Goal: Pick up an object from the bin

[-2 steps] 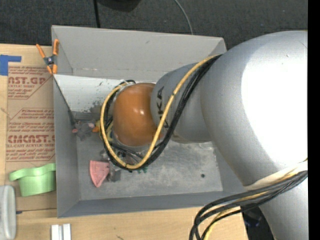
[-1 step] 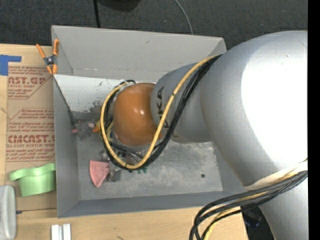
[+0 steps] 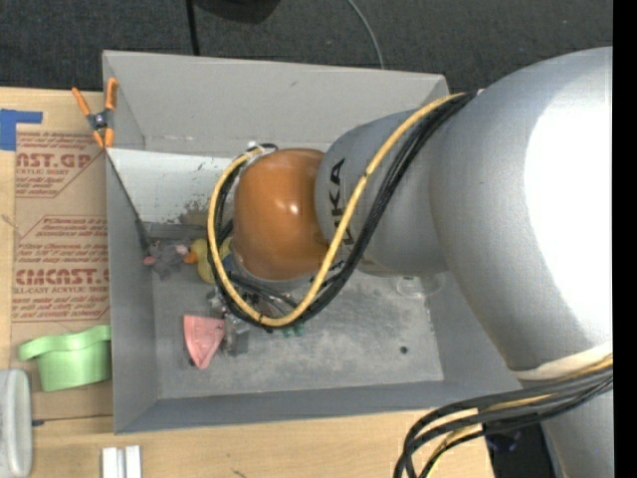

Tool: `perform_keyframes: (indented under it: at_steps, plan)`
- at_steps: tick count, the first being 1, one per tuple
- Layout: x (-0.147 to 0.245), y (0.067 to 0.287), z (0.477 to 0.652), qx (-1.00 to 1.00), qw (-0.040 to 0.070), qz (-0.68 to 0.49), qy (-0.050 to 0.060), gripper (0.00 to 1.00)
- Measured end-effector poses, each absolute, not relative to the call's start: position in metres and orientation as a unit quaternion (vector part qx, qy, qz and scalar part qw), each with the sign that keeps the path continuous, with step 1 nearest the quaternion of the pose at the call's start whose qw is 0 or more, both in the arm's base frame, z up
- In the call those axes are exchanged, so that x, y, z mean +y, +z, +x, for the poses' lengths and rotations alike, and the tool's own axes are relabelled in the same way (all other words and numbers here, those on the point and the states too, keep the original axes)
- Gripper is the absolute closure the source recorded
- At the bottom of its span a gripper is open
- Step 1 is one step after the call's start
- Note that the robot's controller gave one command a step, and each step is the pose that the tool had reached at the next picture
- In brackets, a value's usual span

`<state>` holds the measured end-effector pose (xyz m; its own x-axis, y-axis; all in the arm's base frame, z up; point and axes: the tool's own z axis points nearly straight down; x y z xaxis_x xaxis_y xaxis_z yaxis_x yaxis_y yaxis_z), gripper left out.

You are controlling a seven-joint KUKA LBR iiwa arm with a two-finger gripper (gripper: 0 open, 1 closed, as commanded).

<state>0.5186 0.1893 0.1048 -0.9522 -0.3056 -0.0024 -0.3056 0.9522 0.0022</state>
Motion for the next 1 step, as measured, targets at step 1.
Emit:
perform_keyframes:
  at_steps: [1]
  plan:
    - [0.1897, 0.1403, 0.5253, 0.989, 0.010, -0.146, 0.003, 1.00]
